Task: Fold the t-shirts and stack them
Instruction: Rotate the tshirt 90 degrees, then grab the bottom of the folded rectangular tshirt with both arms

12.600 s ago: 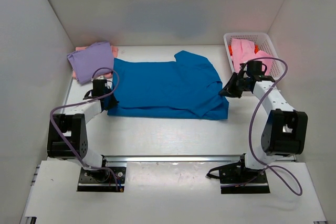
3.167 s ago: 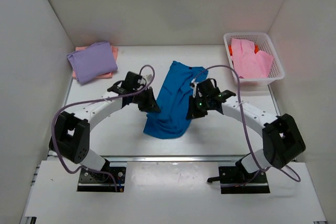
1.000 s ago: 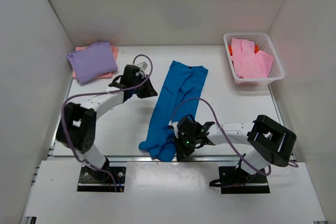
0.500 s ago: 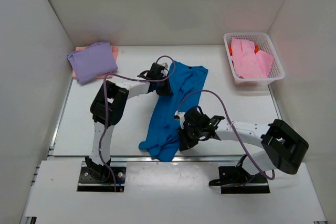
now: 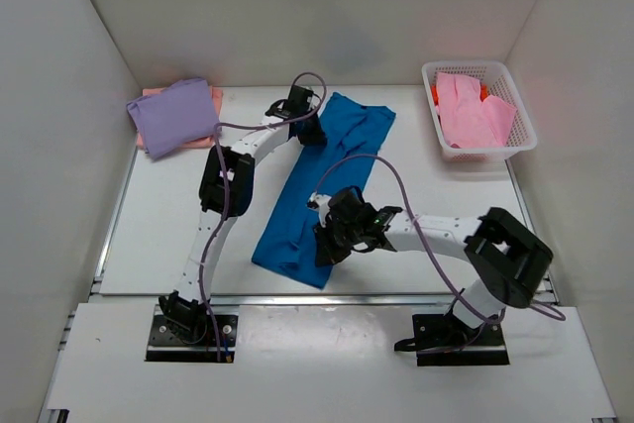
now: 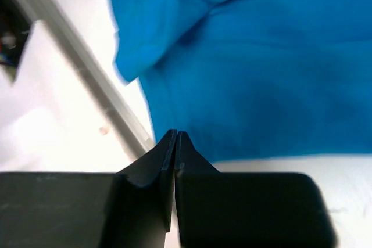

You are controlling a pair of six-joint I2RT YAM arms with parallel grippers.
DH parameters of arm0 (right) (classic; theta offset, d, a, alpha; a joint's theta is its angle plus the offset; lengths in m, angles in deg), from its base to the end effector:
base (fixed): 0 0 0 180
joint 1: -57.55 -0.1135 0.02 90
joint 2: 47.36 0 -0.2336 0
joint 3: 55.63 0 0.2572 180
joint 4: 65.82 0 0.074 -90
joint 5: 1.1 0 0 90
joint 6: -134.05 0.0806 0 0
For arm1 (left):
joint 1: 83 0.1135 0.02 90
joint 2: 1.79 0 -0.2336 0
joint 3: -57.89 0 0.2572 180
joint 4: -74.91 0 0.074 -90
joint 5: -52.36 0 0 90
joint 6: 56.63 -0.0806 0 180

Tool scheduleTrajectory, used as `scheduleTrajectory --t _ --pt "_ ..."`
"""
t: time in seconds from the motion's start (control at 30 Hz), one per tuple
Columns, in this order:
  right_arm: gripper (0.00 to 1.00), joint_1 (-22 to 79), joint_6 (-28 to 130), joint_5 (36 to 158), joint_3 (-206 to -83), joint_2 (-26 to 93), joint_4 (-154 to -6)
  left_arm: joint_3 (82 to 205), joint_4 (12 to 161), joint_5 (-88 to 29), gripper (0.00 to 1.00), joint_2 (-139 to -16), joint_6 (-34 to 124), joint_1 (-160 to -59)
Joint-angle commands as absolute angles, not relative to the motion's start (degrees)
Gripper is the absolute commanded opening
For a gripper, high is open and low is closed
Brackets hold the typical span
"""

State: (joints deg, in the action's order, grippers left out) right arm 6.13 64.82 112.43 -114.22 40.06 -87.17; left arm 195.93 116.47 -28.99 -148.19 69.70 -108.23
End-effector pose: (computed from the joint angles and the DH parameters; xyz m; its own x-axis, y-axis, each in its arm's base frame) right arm 0.1803 0.2777 0.1092 -0.7585 -0.4295 -0.4900 -0.6494 0.5606 0.5138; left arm 0.5086 -0.2531 0.0878 -0.8592 -0.2426 -0.4505 0.0000 0.8804 -0.4742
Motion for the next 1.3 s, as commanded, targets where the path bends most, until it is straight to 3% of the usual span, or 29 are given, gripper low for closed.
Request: scheduleTrajectory --t 0.0,0.27,0.47,0.57,0.77,1.0,1.13,1.27 --pt "0.0 6.13 63.56 111.23 -117.45 46.31 -84.14 196.8 121.27 -31.92 0.17 -148.65 70.81 -105.42" --pt "0.0 9.3 56.54 111.32 -117.99 51.34 -93.18 185.22 116.79 -32.1 0.16 -143.12 69.75 -101.02" --pt "0.0 17.02 53.71 113.58 -110.26 45.38 -96.45 171.85 107.57 -30.62 0.18 -136.35 69.57 -98.38" --pt "0.0 16.78 53.28 114.3 -109.1 45.01 -96.8 174.29 108.51 -27.89 0.18 -137.4 69.14 -98.03" --pt "0.0 13.96 54.33 118.16 -112.08 45.11 -96.63 196.76 118.97 -21.39 0.23 -145.74 67.03 -100.93" --pt "0.03 9.3 58.19 114.22 -115.43 35.9 -98.3 201.11 119.68 -13.56 0.27 -141.28 70.99 -100.49" --pt "0.11 11.31 62.58 112.72 -113.06 29.91 -96.46 183.91 115.05 -15.49 0.29 -128.11 69.66 -99.35" --pt "0.18 12.55 66.36 112.9 -109.64 26.74 -93.91 155.92 109.15 -15.92 0.32 -110.03 68.27 -97.51"
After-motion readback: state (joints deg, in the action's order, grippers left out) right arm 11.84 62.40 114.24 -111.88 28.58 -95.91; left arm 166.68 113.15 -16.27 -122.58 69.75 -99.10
